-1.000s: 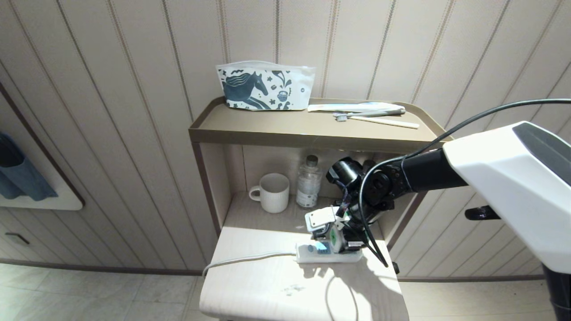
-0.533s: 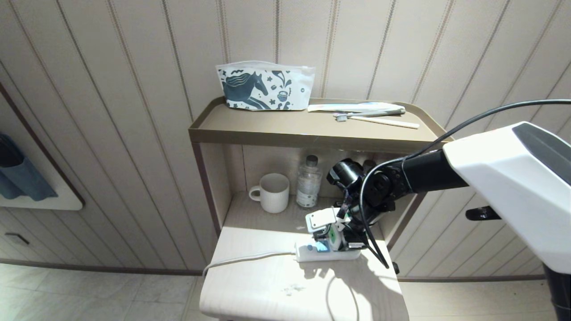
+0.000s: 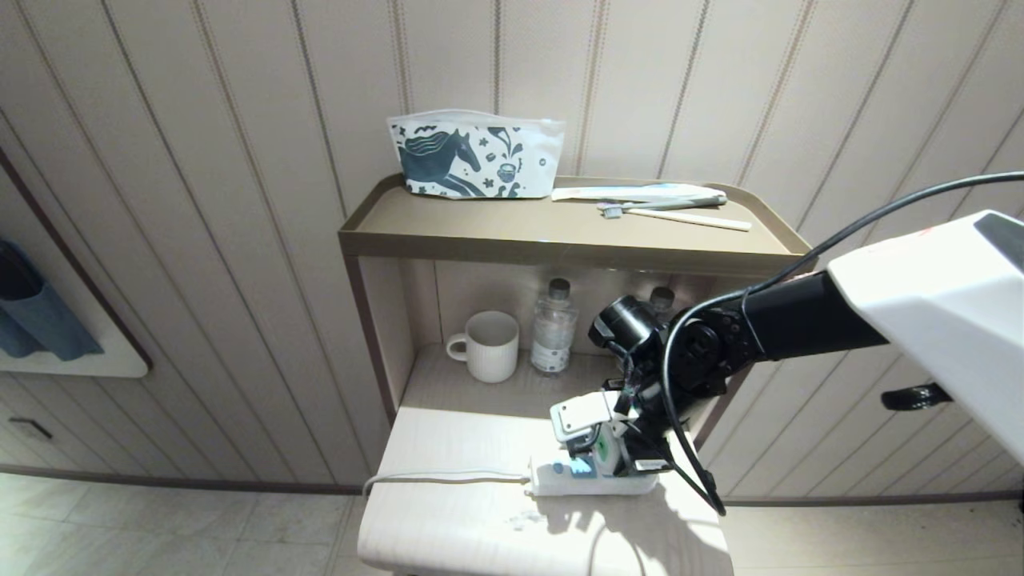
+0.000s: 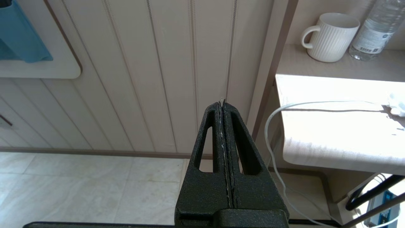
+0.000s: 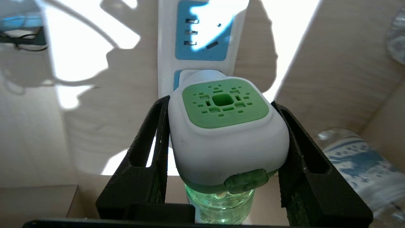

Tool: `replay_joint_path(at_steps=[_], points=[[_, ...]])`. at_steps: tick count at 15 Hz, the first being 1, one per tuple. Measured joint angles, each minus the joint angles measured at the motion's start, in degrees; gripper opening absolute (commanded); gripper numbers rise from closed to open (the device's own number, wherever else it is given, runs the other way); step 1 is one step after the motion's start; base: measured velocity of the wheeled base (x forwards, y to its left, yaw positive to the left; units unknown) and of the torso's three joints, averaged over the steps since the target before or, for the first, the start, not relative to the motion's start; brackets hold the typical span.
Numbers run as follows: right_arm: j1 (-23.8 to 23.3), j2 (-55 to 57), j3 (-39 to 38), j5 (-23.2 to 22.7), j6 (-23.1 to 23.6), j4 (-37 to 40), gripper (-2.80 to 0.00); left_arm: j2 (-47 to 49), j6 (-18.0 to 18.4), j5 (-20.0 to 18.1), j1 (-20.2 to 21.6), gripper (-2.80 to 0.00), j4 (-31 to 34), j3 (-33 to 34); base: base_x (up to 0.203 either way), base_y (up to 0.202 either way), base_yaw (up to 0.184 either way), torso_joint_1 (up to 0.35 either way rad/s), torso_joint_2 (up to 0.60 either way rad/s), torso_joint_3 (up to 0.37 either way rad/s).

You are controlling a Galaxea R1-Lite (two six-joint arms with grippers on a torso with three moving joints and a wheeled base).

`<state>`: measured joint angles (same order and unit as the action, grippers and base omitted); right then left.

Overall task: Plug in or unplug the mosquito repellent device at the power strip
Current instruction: Hold the socket with your left hand and unplug it with your right hand

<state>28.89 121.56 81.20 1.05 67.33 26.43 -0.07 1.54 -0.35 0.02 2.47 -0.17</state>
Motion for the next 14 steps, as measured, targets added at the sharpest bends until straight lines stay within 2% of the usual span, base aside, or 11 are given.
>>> replay_joint_path(at_steps=[3, 10, 11, 14], points=[[1.81, -2.38, -4.68, -0.50, -0.36, -0.28, -2.80, 0.00, 0.03, 0.02, 0.02, -2.80, -0.11, 0.06, 0.000, 0.000, 0.000, 0.000, 0.00, 0.000], [3.82, -2.93, -9.04, -0.50, -0.70, -5.36, -2.80, 0.19, -0.30, 0.09, -0.02, -2.80, -0.05, -0.10, 0.000, 0.000, 0.000, 0.000, 0.00, 0.000], [3.92, -2.72, -9.13, -0.52, -0.86, -5.70, -2.80, 0.79, -1.62, 0.02, -0.02, -2.80, 0.98, -1.39, 0.000, 0.000, 0.000, 0.000, 0.00, 0.000], [4.09, -2.38, -9.21, -0.52, -0.91, -6.49, -2.80, 8.72, -5.46, -1.69, -0.02, -2.80, 0.85, -13.34, 0.000, 0.000, 0.000, 0.000, 0.00, 0.000]])
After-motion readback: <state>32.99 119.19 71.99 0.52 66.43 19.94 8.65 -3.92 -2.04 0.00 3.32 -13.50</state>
